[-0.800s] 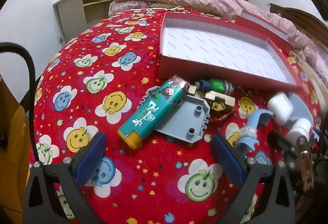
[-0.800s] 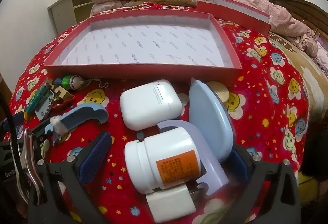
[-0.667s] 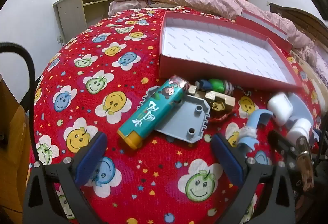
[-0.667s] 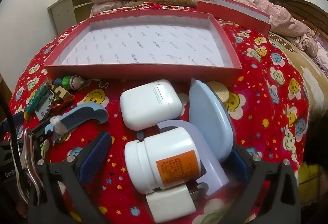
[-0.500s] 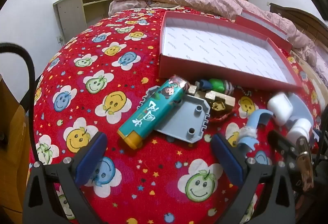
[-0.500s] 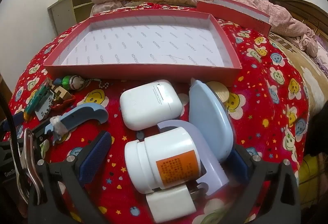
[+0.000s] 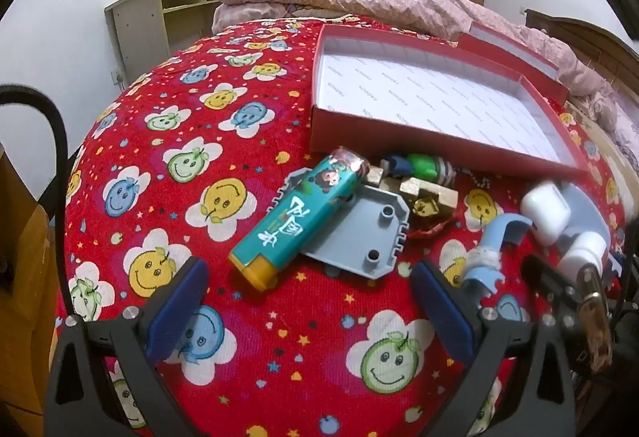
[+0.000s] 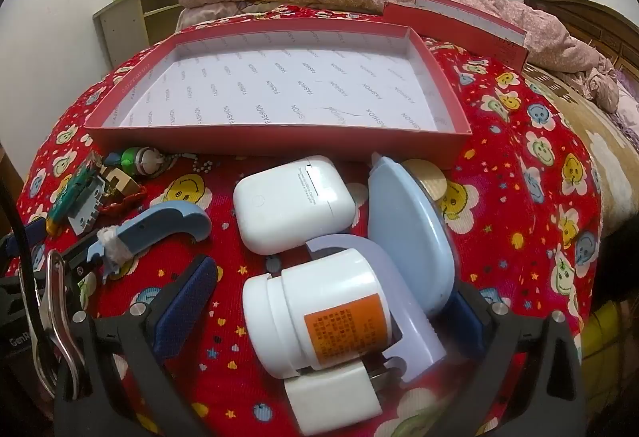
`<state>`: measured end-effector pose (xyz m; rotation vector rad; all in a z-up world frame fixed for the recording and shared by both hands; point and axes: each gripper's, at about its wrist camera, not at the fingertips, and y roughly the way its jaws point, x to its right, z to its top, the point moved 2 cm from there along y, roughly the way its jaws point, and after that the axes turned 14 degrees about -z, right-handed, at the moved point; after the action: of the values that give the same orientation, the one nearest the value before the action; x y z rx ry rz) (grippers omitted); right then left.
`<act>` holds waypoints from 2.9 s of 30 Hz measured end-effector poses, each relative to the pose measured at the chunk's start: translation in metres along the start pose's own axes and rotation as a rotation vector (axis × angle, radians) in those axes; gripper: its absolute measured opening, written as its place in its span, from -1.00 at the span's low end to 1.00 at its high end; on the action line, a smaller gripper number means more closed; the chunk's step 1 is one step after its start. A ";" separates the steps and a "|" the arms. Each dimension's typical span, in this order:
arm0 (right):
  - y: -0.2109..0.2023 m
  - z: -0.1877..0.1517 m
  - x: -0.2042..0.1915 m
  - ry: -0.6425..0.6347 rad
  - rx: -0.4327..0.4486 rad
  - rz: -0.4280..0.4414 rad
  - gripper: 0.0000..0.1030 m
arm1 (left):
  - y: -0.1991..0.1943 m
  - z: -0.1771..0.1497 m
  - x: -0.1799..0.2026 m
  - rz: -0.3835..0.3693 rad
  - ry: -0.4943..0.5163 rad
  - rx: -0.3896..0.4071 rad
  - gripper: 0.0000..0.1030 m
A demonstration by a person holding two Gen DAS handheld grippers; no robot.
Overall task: Organize rigid objects
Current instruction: 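Move both grippers toward the pile of objects, then grasp the teal cylinder with the left gripper while the right gripper grasps the white pill bottle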
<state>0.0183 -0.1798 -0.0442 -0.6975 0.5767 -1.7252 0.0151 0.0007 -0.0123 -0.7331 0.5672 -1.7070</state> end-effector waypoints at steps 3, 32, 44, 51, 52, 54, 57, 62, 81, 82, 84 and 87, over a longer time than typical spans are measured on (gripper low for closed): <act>0.000 0.000 0.000 0.000 0.001 -0.001 1.00 | -0.001 -0.002 -0.001 -0.005 0.000 0.004 0.99; -0.021 0.009 0.030 0.045 0.009 0.172 0.82 | -0.031 0.009 -0.028 -0.086 0.009 -0.037 0.93; -0.044 -0.010 0.029 -0.099 0.055 0.146 0.60 | -0.035 0.005 -0.018 -0.115 0.068 -0.048 0.81; -0.057 -0.004 0.032 -0.093 0.104 0.136 0.59 | -0.034 0.016 -0.004 -0.180 0.141 -0.078 -0.09; -0.058 -0.004 0.032 -0.095 0.107 0.134 0.59 | -0.032 0.017 -0.003 -0.179 0.143 -0.082 -0.10; -0.062 -0.005 0.032 -0.098 0.115 0.134 0.59 | -0.028 0.021 -0.002 -0.163 0.151 -0.074 -0.10; -0.064 -0.006 0.030 -0.112 0.110 0.143 0.59 | -0.022 0.027 -0.005 -0.138 0.138 -0.060 -0.09; -0.061 -0.008 0.024 -0.127 0.103 0.158 0.50 | -0.006 0.031 -0.015 -0.103 0.109 -0.068 -0.05; -0.047 -0.007 0.018 -0.122 0.085 0.133 0.13 | -0.017 0.010 -0.002 -0.285 0.121 -0.105 -0.54; -0.047 -0.007 0.018 -0.122 0.088 0.131 0.11 | -0.019 0.010 -0.002 -0.286 0.115 -0.105 -0.54; -0.048 -0.006 0.017 -0.121 0.093 0.131 0.02 | -0.022 0.011 -0.004 -0.293 0.105 -0.102 -0.54; -0.052 -0.006 0.016 -0.121 0.100 0.145 -0.07 | -0.029 0.012 -0.005 -0.309 0.098 -0.090 -0.54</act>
<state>-0.0242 -0.1827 -0.0103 -0.6672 0.4434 -1.5548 0.0053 0.0130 0.0150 -0.8376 0.6263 -2.0223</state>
